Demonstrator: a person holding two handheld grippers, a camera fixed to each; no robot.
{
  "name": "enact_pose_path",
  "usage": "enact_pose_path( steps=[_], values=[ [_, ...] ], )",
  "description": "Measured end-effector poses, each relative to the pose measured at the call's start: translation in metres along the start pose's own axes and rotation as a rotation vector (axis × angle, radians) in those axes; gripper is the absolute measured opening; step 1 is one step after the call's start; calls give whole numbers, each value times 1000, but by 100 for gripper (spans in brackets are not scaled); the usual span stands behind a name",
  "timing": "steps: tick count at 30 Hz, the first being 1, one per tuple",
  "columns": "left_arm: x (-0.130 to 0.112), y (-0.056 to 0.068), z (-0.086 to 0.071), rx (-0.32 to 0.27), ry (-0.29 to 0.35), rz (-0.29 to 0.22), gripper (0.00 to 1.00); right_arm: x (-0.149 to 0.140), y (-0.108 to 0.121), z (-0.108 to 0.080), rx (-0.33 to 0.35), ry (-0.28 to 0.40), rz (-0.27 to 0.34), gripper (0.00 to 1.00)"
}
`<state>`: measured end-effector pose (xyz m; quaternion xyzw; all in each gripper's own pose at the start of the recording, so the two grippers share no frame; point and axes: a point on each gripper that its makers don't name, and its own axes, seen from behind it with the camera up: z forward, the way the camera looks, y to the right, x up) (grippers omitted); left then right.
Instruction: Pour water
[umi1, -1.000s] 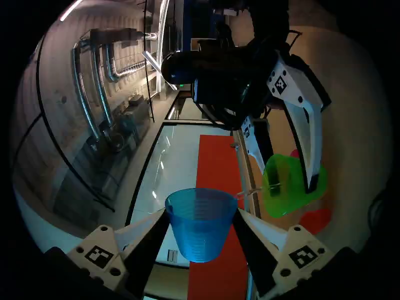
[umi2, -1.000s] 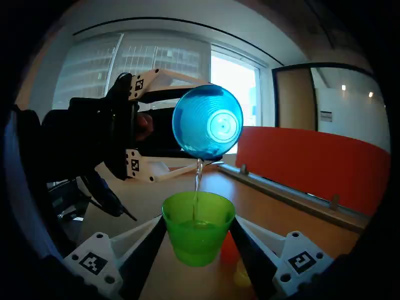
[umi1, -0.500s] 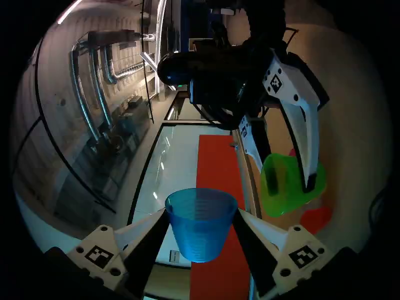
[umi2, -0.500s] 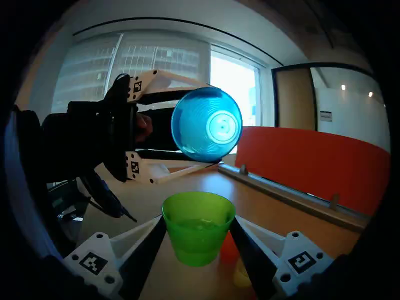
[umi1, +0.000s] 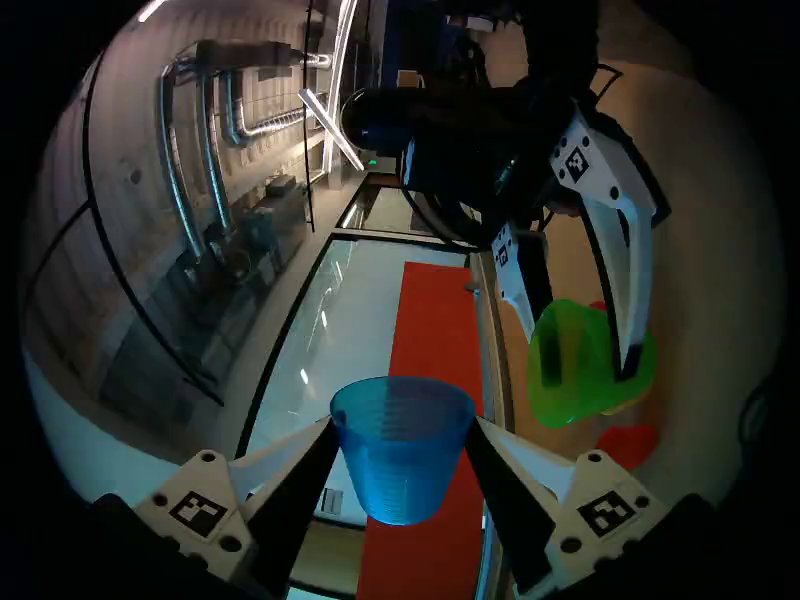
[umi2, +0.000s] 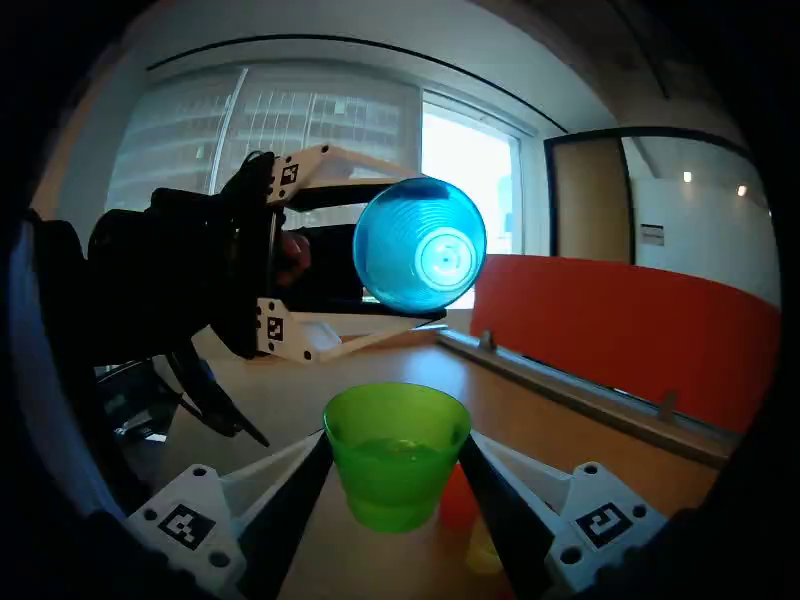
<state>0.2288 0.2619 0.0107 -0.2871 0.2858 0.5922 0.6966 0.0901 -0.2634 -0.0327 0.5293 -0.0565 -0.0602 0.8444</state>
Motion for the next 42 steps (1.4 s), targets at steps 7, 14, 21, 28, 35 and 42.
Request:
enact_pose_path(
  steps=[7, 14, 21, 28, 35, 42],
  values=[
    [-7, 7, 1, -17, -17, -115, 85, 2, -1, 0, -2, 5, -2, 89],
    [-15, 7, 2, -13, -30, -259, 85, 5, -1, 0, -5, 15, -1, 89],
    [-25, 6, 2, -4, -40, -396, 85, 10, -1, -3, -11, 25, -2, 89],
    [-31, 9, -3, -7, -52, -509, 85, 11, 0, -3, -14, 32, -2, 89],
    [-30, 11, -7, -20, -39, -639, 85, 13, 0, -5, -17, 39, -4, 90],
    [-36, 8, -7, -14, -39, -793, 85, 17, 2, -7, -25, 47, -3, 89]
  ],
)
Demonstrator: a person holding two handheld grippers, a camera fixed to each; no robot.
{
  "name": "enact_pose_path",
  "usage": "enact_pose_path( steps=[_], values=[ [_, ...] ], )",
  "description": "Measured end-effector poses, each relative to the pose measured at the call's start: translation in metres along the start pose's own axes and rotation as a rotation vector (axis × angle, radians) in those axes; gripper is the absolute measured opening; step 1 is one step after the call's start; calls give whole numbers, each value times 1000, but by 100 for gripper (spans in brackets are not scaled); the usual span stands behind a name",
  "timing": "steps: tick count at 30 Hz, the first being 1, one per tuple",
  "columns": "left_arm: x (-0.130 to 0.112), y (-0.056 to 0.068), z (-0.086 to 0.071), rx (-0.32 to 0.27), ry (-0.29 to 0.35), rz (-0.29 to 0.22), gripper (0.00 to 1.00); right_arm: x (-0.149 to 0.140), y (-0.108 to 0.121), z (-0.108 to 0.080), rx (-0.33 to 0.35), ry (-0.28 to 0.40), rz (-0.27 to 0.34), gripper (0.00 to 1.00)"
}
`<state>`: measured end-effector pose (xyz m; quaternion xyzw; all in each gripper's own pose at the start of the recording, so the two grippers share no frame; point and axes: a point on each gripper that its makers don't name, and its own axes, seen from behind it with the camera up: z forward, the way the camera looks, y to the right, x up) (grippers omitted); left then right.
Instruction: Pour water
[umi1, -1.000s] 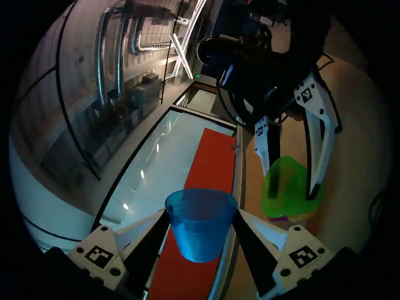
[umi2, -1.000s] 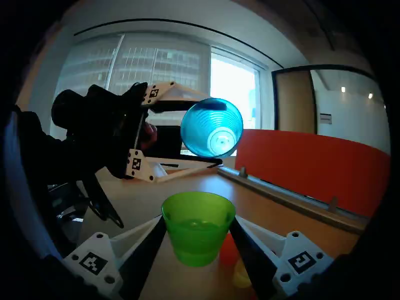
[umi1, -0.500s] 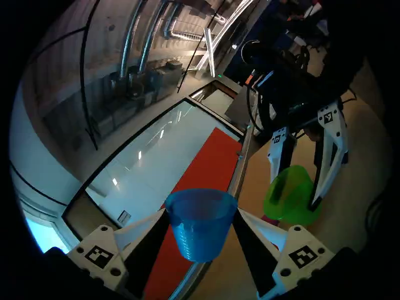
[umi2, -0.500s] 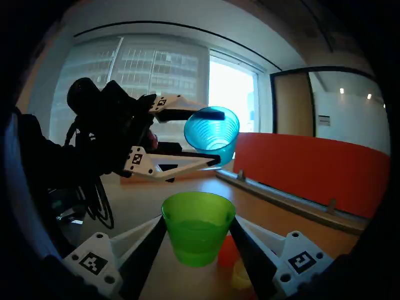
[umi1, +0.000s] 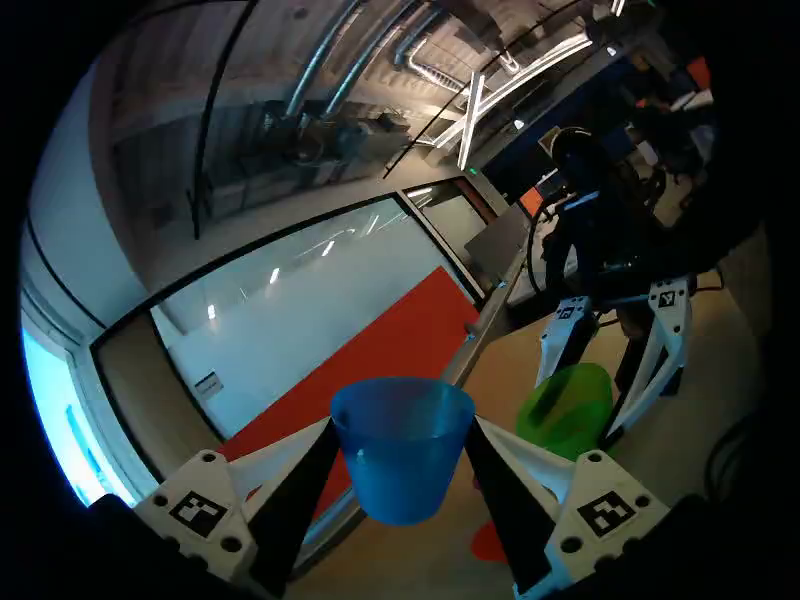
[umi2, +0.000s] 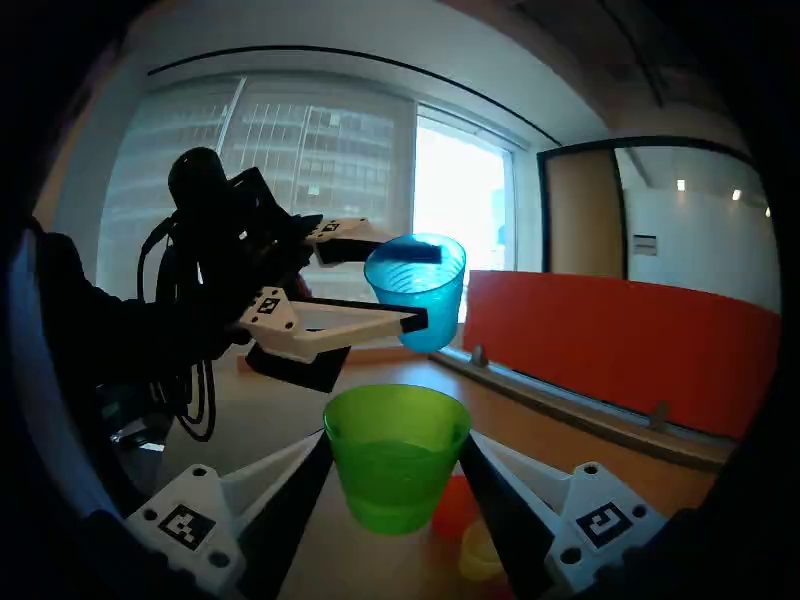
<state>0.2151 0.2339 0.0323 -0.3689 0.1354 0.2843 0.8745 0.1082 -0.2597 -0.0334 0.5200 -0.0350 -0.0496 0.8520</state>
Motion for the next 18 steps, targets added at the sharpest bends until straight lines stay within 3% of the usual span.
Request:
enact_pose_path(
  steps=[7, 18],
  values=[
    [-7, -5, -2, 4, -10, -169, 85, 7, -2, 1, -2, 9, 0, 90],
    [-13, -12, -3, 7, -24, -387, 85, 14, -1, 3, -8, 17, -9, 89]
  ],
)
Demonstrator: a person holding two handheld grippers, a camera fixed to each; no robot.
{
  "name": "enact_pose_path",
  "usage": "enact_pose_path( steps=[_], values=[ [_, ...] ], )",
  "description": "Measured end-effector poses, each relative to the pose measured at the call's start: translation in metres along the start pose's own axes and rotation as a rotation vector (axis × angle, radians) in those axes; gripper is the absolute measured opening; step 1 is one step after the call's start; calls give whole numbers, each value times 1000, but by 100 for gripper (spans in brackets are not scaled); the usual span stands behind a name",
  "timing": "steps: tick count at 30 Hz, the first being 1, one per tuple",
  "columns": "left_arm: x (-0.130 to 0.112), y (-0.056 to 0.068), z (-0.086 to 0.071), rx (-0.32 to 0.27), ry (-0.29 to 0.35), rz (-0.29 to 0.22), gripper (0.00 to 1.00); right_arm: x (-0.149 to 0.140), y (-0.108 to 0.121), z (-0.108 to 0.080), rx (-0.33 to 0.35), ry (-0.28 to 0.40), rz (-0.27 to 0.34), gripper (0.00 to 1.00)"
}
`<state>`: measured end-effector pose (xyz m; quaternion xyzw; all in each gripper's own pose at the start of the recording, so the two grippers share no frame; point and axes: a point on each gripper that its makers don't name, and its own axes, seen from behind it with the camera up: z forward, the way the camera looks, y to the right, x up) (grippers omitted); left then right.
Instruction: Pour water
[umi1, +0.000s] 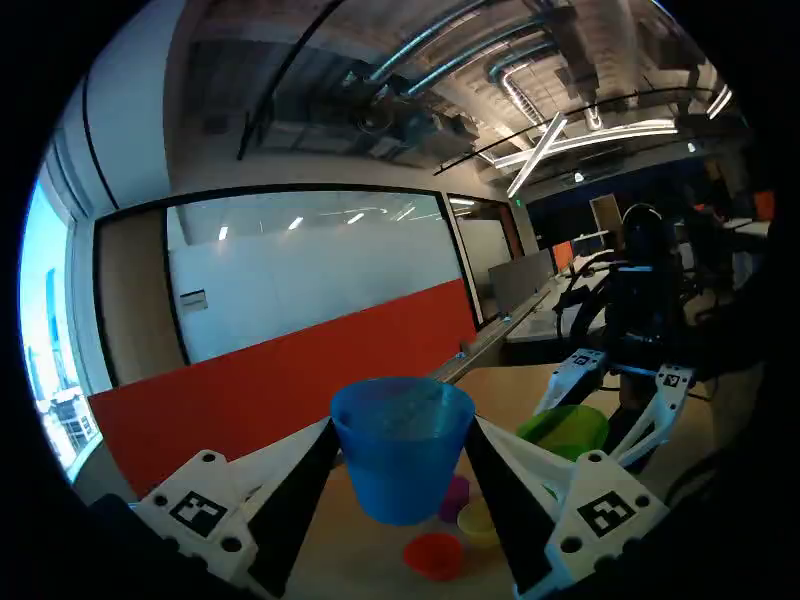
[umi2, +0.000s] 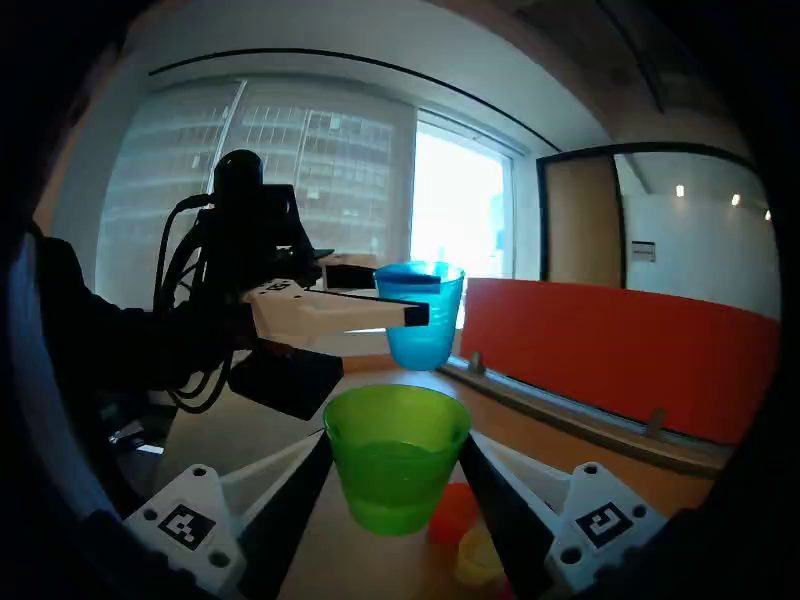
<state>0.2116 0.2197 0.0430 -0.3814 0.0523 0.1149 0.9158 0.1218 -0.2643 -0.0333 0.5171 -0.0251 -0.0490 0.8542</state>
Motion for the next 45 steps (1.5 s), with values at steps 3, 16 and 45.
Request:
enact_pose_path(
  steps=[3, 16, 45],
  values=[
    [0, 1, 1, -11, 3, -52, 85, 1, 0, 0, 0, 3, -1, 90],
    [-14, 0, 1, -33, -51, -202, 85, 6, 1, 1, 0, 9, 1, 90],
    [-64, -15, -13, -26, -217, -191, 85, 9, 14, -4, -12, -24, -5, 90]
  ],
)
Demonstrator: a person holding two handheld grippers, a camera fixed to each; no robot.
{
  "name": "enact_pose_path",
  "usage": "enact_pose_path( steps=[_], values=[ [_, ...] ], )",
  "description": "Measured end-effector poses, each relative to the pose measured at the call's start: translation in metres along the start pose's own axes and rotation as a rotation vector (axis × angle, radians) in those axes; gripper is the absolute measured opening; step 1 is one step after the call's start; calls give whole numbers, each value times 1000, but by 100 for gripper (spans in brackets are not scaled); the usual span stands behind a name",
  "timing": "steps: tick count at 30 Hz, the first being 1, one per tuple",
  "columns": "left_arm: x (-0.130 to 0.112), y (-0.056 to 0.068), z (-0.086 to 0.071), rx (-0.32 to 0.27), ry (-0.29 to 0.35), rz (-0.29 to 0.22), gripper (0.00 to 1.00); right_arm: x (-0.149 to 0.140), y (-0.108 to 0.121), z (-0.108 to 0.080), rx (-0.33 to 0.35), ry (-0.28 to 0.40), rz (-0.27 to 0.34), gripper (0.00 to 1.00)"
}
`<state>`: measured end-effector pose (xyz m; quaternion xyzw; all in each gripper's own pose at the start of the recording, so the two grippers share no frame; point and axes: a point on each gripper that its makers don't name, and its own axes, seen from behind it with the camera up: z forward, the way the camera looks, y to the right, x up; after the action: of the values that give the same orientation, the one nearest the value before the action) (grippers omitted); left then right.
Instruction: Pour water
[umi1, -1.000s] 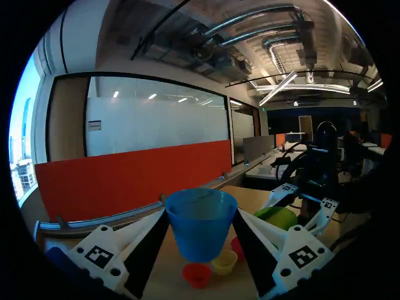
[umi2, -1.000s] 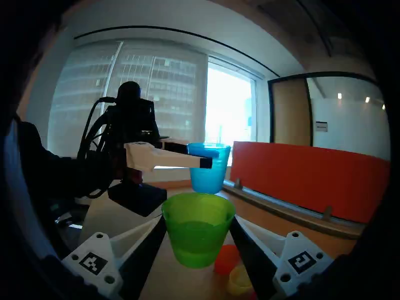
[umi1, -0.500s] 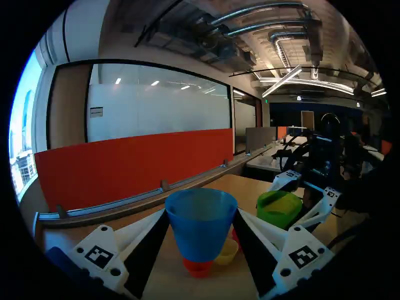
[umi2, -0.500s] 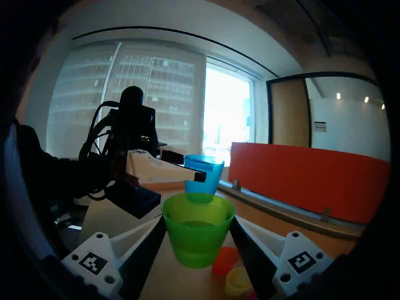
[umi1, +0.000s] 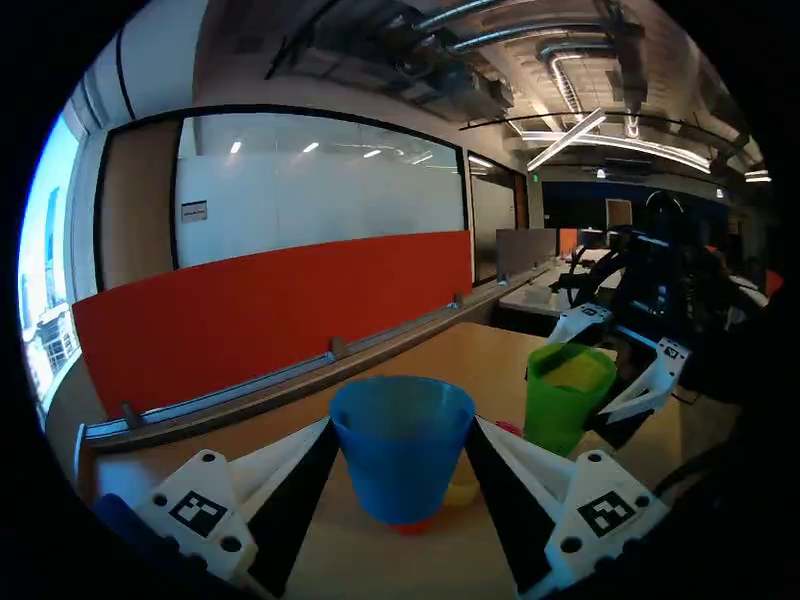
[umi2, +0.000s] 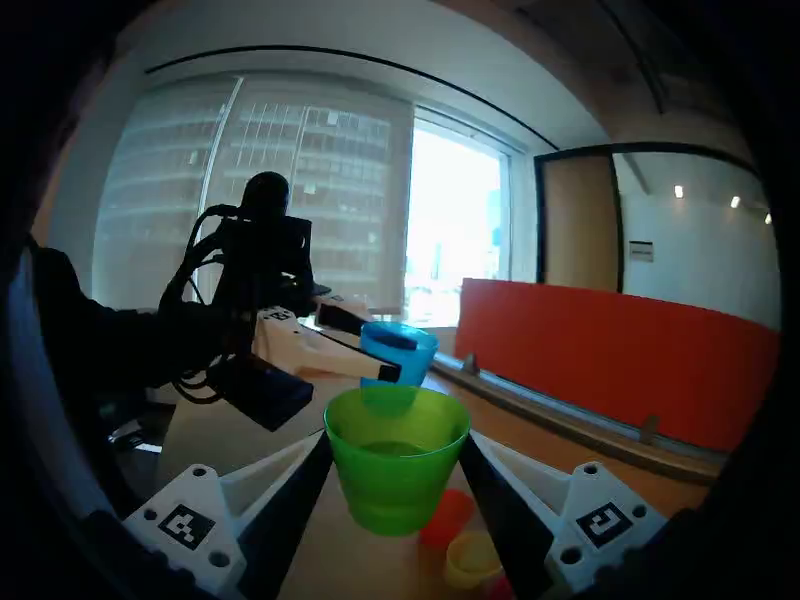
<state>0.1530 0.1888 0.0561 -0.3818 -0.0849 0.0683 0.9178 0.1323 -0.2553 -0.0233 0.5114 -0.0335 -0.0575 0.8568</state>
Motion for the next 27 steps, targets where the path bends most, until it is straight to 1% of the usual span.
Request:
enact_pose_path(
  steps=[9, 15, 21, 27],
  values=[
    [-18, -4, 0, -2, -59, 17, 86, -4, 6, -5, -6, -33, -5, 90],
    [-30, -3, 1, -10, -101, 35, 86, -8, 10, -8, -6, -47, -4, 91],
    [-37, -3, 4, -9, -120, 55, 86, -14, 13, -11, 2, -65, -7, 91],
    [-41, -2, 6, -20, -129, 57, 86, -22, 15, -16, 9, -86, -11, 91]
  ],
)
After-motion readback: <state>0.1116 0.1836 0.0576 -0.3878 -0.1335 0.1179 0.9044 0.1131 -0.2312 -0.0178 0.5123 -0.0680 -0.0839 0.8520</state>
